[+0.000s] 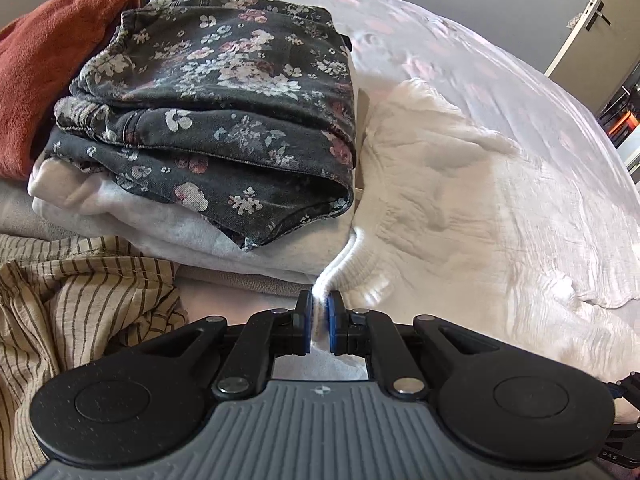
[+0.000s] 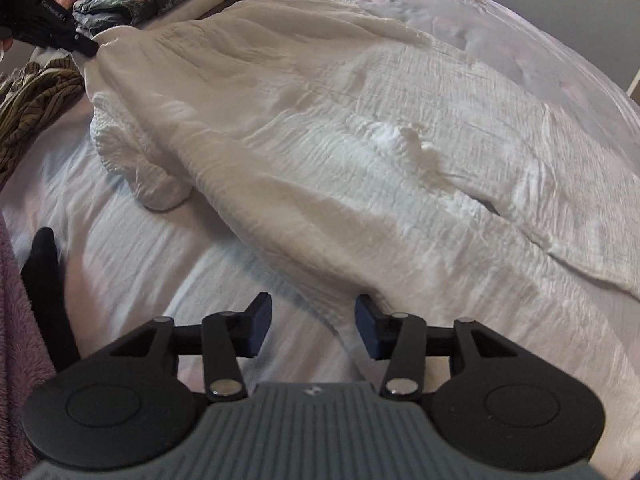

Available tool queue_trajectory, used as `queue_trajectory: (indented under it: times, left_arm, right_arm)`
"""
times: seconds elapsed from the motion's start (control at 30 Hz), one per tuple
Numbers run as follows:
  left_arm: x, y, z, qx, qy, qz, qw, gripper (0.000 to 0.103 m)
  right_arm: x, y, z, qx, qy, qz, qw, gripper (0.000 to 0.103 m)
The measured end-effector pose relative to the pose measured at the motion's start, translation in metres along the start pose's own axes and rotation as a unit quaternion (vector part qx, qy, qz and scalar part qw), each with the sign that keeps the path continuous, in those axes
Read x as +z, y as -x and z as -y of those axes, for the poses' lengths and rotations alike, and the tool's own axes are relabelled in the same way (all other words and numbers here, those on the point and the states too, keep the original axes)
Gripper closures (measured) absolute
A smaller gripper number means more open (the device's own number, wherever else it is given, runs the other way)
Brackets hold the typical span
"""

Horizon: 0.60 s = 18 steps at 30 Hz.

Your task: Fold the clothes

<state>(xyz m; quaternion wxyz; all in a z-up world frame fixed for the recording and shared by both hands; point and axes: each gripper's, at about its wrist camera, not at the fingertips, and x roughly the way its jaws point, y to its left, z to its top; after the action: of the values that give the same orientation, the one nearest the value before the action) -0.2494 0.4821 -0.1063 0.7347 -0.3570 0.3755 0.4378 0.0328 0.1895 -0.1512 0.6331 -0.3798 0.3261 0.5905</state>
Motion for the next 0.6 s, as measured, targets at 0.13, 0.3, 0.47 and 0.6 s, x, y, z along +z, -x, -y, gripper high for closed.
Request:
queue_trajectory:
  times: [0.13, 0.3, 0.47, 0.6]
  left_arm:
    - [0.000, -0.009, -0.005, -0.006, 0.013, -0.004, 0.9999, 0.097]
    - [0.002, -0.019, -0.008, -0.011, 0.018, -0.007, 0.9998, 0.097]
    - [0.005, -0.024, -0.009, -0.019, 0.019, -0.011, 0.9996, 0.097]
    - [0.006, -0.030, -0.001, -0.006, 0.007, -0.013, 0.9999, 0.097]
  right_arm:
    - [0.008, -0.014, -0.001, -0.006, 0.062, -0.019, 0.998, 0.051]
    - [0.013, -0.028, 0.008, -0.021, 0.079, -0.025, 0.996, 0.072]
    - [0.028, -0.022, 0.052, -0.012, -0.033, -0.006, 0.999, 0.075]
    - [0.030, -0.022, 0.072, -0.019, -0.054, -0.003, 0.998, 0.055]
